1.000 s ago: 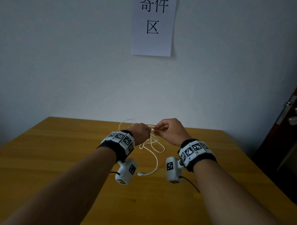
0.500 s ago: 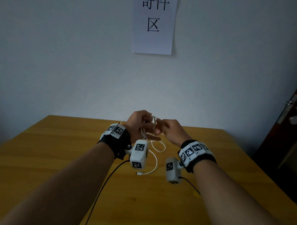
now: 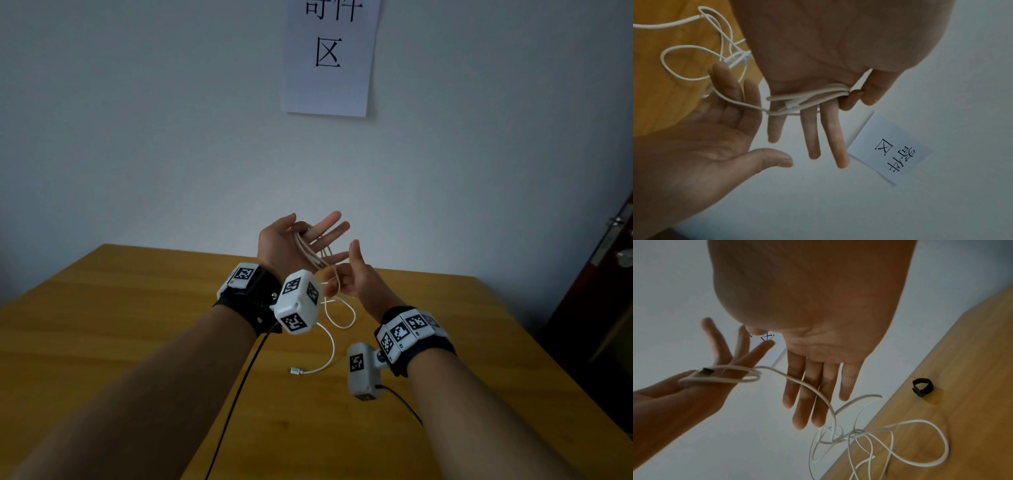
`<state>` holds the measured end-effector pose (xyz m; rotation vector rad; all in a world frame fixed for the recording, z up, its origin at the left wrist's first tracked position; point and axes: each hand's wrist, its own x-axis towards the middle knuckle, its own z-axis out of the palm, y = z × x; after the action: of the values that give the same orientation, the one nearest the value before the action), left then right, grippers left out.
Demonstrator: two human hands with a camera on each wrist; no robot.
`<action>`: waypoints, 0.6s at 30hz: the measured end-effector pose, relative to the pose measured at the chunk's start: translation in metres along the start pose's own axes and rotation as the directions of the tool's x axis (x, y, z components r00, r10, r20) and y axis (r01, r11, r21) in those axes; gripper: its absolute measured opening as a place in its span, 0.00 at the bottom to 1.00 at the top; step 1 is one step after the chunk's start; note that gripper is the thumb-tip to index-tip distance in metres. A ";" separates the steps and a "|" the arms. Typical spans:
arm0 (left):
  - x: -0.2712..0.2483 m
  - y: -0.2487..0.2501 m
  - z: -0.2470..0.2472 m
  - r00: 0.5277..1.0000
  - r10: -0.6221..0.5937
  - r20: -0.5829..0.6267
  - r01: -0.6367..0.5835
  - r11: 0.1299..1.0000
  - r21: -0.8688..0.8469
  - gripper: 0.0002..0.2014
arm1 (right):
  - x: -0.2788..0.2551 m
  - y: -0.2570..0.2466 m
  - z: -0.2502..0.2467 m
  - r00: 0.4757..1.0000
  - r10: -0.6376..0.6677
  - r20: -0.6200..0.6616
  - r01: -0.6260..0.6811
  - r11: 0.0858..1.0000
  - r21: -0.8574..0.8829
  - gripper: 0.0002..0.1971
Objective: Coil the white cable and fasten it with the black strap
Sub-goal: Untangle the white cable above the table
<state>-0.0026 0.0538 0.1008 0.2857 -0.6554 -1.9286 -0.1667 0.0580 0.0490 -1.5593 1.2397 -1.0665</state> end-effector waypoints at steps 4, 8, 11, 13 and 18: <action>0.003 -0.001 0.005 0.998 0.066 -0.019 -0.066 0.998 0.003 0.17 | 0.000 -0.004 0.007 0.997 0.043 0.057 -0.044 0.999 0.009 0.50; 0.011 0.002 0.003 0.977 0.166 -0.132 -0.150 0.980 0.128 0.13 | -0.002 -0.010 0.011 0.996 0.068 0.059 -0.064 0.995 -0.072 0.46; 0.009 0.002 0.004 0.943 0.269 -0.196 -0.171 0.898 0.406 0.22 | 0.000 -0.010 0.012 0.995 0.074 0.067 -0.064 0.987 -0.145 0.49; 0.005 0.002 0.007 0.926 0.329 -0.185 -0.164 0.793 0.587 0.17 | 0.001 -0.007 0.010 0.988 0.124 0.091 -0.105 0.976 -0.191 0.53; 0.017 -0.001 -0.009 0.895 0.441 -0.061 -0.189 0.501 0.845 0.23 | -0.005 -0.007 0.004 0.989 0.115 0.093 -0.076 0.936 -0.344 0.40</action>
<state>-0.0066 0.0365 0.0945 0.9386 -1.3100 -1.0537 -0.1614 0.0645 0.0538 -1.7691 1.4628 -0.7161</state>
